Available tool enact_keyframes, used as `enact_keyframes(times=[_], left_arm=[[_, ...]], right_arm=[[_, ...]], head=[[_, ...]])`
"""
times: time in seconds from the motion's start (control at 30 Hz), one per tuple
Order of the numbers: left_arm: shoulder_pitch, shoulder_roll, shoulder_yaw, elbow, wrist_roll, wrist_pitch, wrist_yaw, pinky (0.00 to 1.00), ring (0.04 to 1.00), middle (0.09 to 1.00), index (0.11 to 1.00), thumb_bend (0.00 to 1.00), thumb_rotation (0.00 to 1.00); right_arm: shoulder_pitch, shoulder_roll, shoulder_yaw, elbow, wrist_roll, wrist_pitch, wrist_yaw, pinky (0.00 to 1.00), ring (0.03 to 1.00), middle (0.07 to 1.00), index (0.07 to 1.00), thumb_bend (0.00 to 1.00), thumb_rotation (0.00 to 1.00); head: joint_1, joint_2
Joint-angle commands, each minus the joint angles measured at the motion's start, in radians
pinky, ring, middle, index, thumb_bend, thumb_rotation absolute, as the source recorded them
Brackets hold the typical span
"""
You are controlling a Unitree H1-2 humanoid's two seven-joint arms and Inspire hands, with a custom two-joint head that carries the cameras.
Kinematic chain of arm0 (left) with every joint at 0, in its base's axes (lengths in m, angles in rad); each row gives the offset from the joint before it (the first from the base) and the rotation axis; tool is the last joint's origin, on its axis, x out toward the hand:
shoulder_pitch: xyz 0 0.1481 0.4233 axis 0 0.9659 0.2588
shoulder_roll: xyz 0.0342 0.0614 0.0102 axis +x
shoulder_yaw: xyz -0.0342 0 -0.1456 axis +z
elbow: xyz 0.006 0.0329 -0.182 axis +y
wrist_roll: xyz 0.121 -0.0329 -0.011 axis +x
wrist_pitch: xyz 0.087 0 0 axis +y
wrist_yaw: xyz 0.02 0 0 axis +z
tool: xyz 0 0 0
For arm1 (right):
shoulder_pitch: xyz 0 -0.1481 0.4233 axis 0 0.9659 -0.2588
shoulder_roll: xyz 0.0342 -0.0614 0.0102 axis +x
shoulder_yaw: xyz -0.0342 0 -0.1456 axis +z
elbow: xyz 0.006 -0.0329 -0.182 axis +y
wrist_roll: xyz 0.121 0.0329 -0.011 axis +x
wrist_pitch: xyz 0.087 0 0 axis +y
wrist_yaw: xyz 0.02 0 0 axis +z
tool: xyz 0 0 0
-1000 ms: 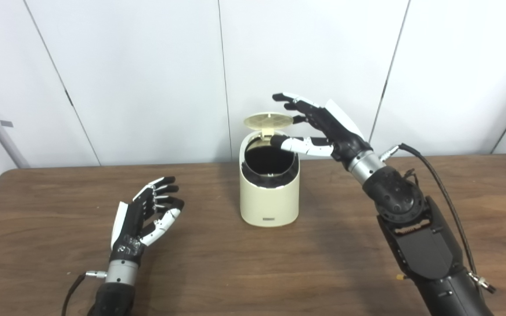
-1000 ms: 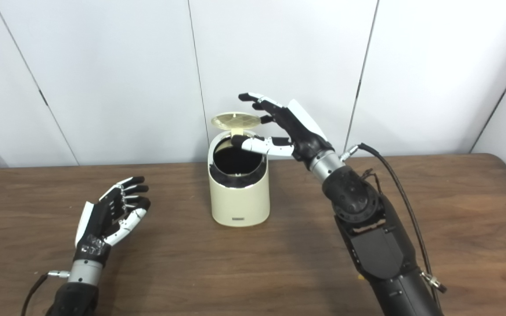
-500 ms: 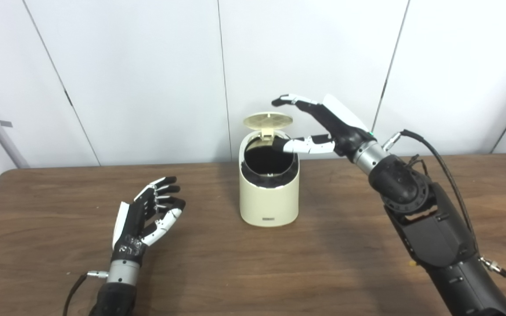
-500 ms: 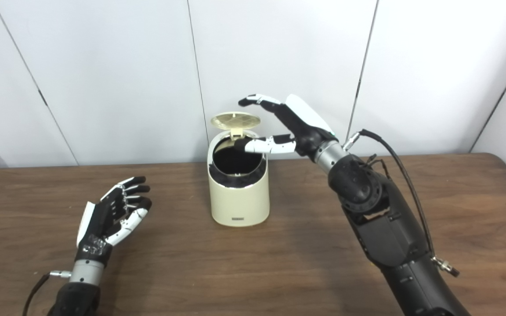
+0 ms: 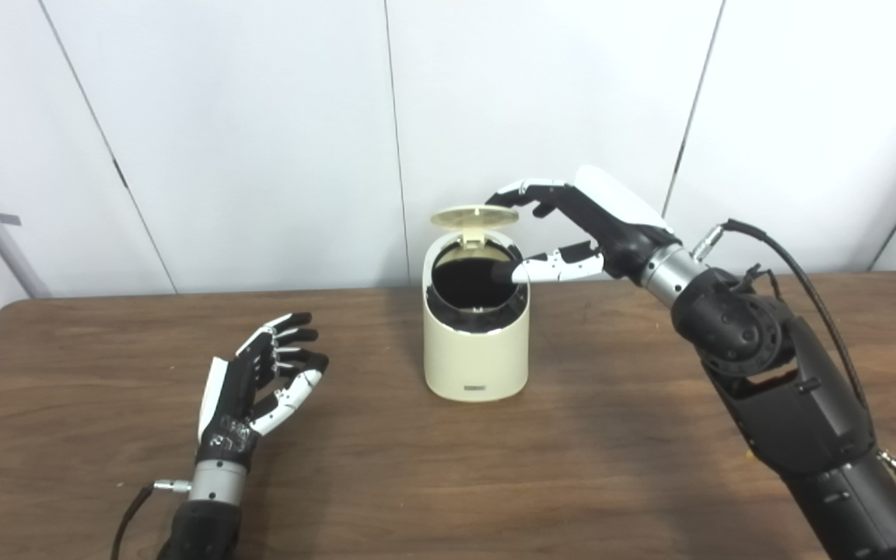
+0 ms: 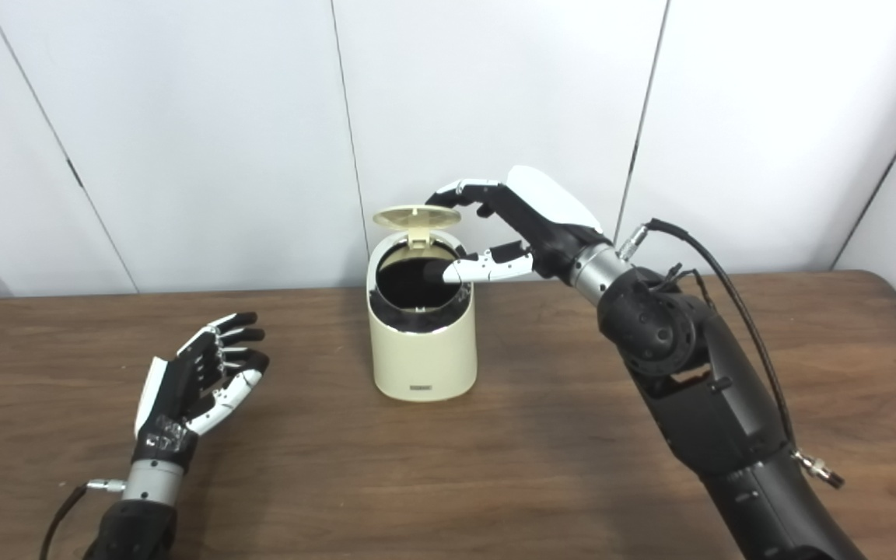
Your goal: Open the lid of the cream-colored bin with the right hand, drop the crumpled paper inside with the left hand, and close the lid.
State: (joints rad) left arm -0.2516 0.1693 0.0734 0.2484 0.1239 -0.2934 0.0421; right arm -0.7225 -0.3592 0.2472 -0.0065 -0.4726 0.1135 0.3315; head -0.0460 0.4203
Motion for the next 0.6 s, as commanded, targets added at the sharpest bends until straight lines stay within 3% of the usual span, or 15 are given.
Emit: enact_keyframes(times=[0.0, 0.17, 0.57], left_arm=[[-0.033, 0.009, 0.002, -0.027, 0.004, -0.017, 0.013, 0.54, 0.642, 0.733, 0.786, 0.59, 0.38], [-0.037, 0.012, 0.004, -0.027, 0.012, -0.016, 0.018, 0.54, 0.644, 0.733, 0.787, 0.6, 0.39], [-0.046, 0.006, 0.001, -0.016, 0.023, -0.024, 0.029, 0.52, 0.635, 0.728, 0.781, 0.6, 0.4]], right_arm=[[-0.041, -0.014, -0.008, -0.04, -0.001, -0.01, 0.003, 0.78, 0.854, 0.795, 0.749, 0.66, 0.61], [-0.035, -0.017, -0.008, -0.051, 0.004, -0.021, 0.02, 0.76, 0.851, 0.78, 0.738, 0.65, 0.6], [-0.011, -0.011, -0.002, -0.081, -0.003, -0.005, 0.058, 0.8, 0.886, 0.785, 0.725, 0.65, 0.63]], head=[[0.0, 0.001], [0.002, 0.005], [0.009, -0.005]])
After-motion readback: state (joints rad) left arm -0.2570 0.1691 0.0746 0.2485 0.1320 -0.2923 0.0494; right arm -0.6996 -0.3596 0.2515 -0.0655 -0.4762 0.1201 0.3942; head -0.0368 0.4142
